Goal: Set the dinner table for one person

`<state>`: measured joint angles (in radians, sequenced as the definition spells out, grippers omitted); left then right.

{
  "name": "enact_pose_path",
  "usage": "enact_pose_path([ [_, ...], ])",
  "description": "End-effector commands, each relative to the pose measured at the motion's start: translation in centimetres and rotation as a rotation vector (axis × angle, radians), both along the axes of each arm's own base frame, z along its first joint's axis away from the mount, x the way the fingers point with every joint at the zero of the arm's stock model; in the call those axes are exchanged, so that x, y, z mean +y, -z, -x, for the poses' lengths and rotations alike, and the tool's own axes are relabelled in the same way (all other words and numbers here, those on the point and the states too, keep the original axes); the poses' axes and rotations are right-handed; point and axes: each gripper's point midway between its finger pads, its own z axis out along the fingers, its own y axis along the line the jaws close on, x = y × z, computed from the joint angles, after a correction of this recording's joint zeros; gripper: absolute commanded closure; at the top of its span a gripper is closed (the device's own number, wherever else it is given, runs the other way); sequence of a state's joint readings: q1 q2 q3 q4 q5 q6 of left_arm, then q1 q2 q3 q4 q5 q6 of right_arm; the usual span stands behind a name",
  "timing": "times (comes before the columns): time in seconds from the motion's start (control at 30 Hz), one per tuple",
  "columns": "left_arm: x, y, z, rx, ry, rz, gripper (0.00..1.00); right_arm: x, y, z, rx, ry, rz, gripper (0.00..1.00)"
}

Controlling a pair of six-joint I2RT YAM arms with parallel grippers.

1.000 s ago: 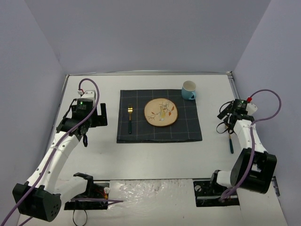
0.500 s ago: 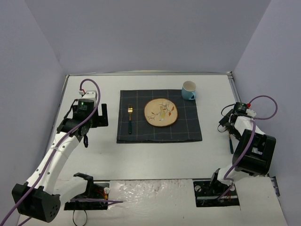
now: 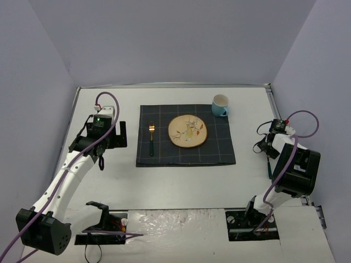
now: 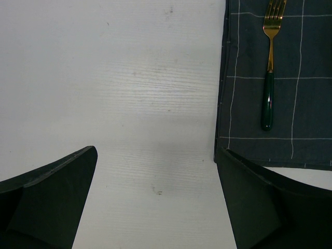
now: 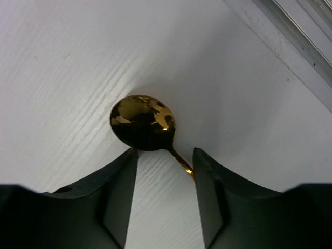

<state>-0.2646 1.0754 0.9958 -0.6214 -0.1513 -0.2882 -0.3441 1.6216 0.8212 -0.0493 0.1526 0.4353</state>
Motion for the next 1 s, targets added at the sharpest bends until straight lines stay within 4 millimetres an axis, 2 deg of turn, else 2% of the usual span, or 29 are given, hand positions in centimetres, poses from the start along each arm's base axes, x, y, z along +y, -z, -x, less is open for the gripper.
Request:
enact_pose_path([
  [0.0,-0.1,-2.0,-1.2,-0.080,-0.001,0.009,0.03,2.1,1.9,-0.1,0.057,-0.072,-0.052,0.67],
  [0.2,0.0,-2.1,-1.2,-0.085,-0.003,0.011,0.03,4.1,1.0,-3.2,0.042,-0.180,-0.006,0.94],
  [0.27,0.0,-2.1,-1.2,-0.085,-0.006,0.010,0.03,4.6,0.9,-4.5,0.034,-0.206,-0.008,0.99],
  [0.57,0.4,-2.1,-1.2,-0.082,-0.015,0.003,0.03,6.0,1.2,-11.2,0.003,-0.305,0.003,1.00],
  [0.8,0.4,-2.1,-1.3,-0.083,-0.015,0.004,0.03,5.5,0.9,-14.1,0.009,-0.395,0.073,1.00],
  [0.97,0.3,-2.1,-1.3,-0.083,-0.011,0.006,0.03,5.5,0.9,-15.2,0.039,-0.495,0.131,0.97],
])
